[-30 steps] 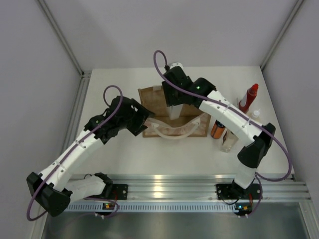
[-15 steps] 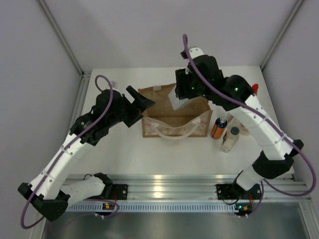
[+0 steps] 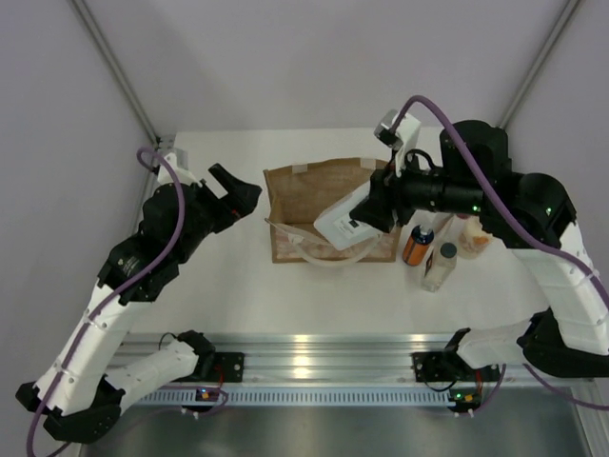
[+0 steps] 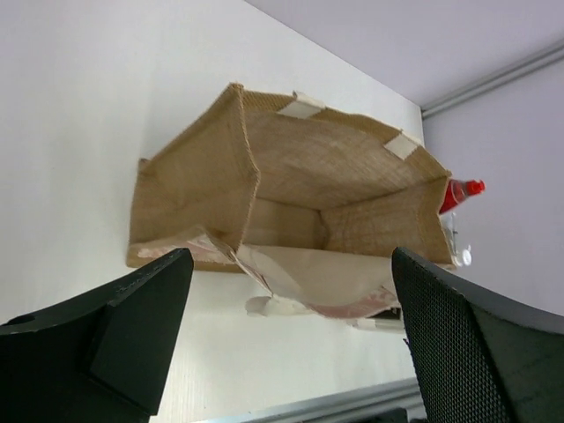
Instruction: Take the personal care products out of the canvas bag
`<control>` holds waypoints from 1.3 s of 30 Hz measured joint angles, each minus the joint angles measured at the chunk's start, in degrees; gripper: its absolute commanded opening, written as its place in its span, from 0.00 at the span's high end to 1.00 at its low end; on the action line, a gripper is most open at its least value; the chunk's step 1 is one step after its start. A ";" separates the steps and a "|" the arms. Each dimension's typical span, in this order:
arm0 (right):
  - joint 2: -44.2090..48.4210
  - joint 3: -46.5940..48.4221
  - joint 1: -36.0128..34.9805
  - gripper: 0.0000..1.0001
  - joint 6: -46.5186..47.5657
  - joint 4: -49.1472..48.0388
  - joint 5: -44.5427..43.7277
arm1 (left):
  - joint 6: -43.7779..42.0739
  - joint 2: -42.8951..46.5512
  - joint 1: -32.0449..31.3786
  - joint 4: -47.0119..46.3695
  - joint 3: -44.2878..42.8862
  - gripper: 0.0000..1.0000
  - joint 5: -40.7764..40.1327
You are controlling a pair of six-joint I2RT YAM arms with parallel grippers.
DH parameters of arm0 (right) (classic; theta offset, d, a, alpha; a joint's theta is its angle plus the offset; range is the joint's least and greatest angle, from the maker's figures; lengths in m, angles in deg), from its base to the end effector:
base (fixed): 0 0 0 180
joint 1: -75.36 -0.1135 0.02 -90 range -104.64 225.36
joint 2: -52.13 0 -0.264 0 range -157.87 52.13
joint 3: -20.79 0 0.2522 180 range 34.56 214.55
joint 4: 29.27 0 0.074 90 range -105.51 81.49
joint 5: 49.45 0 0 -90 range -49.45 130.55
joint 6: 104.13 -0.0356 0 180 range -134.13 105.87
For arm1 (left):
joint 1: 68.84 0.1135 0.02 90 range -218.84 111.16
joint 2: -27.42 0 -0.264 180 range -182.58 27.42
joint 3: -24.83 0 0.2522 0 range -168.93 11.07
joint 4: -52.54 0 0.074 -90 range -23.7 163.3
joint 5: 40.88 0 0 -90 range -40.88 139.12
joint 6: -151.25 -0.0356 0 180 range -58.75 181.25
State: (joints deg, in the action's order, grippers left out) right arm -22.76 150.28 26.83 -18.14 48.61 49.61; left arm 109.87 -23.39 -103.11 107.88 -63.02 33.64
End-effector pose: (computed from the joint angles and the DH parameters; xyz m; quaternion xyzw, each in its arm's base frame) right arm 0.1266 0.1517 0.5308 -0.3556 0.7541 0.3018 0.4624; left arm 0.1354 -0.0807 0.4360 -0.1786 0.7870 -0.3023 0.5073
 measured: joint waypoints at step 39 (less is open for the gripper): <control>8.07 -65.20 -14.32 1.00 28.00 -26.32 4.04 | -2.64 -4.46 0.00 4.44 -4.61 0.02 -13.94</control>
State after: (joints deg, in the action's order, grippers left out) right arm -14.70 85.08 12.51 9.86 22.29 53.66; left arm 107.22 -27.84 -103.11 112.32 -67.63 19.69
